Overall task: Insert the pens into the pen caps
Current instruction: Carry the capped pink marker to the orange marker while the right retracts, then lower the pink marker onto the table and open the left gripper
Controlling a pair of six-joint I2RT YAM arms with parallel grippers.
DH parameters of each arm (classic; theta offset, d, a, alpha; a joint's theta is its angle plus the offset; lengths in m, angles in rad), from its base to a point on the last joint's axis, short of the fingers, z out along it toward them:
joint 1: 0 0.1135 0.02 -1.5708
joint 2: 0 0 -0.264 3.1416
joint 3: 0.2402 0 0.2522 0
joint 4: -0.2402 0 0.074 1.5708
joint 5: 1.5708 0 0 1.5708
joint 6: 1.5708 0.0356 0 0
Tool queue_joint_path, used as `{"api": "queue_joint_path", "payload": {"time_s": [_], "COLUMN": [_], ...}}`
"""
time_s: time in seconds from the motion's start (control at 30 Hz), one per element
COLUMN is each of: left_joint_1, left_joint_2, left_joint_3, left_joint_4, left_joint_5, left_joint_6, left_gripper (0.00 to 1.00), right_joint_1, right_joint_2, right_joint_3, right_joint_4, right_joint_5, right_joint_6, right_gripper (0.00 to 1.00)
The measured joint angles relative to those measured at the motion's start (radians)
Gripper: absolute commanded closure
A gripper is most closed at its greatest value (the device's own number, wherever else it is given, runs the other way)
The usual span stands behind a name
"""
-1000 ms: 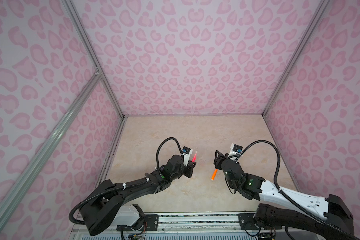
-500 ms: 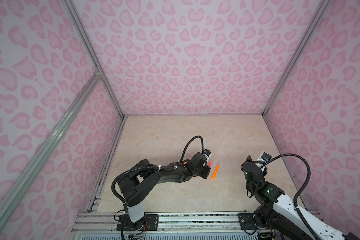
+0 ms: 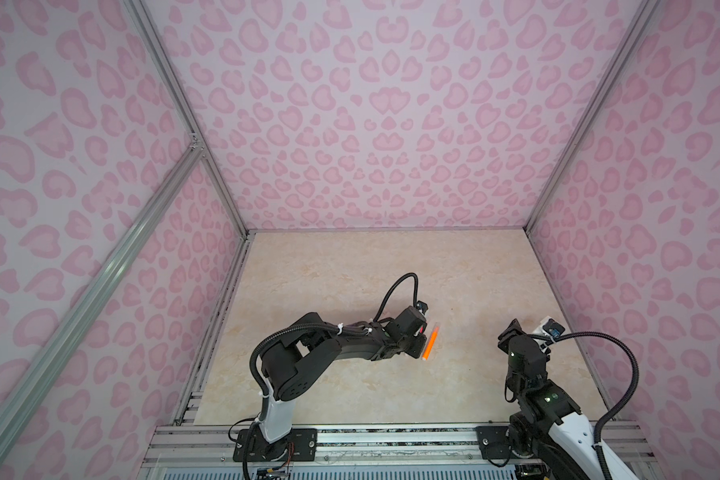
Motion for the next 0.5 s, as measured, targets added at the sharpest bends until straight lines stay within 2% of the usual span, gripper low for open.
{"api": "queue_joint_path", "payload": {"time_s": [0.13, 0.37, 0.5], "left_joint_1": [-0.001, -0.002, -0.002], "left_joint_2": [0.006, 0.014, 0.01], "left_joint_3": [0.007, 0.019, 0.011], "left_joint_4": [0.003, -0.001, 0.01], "left_joint_5": [0.008, 0.017, 0.024], "left_joint_6": [0.0, 0.001, 0.006], "left_gripper": [0.96, 0.78, 0.73], "right_joint_1": [0.0, 0.0, 0.0], "right_joint_2": [0.031, 0.154, 0.202], "right_joint_3": [0.002, 0.04, 0.055], "right_joint_4": [0.011, 0.04, 0.055], "right_joint_5": [-0.019, -0.054, -0.072], "right_joint_6": [-0.008, -0.027, -0.027], "right_gripper": [0.34, 0.34, 0.34]}}
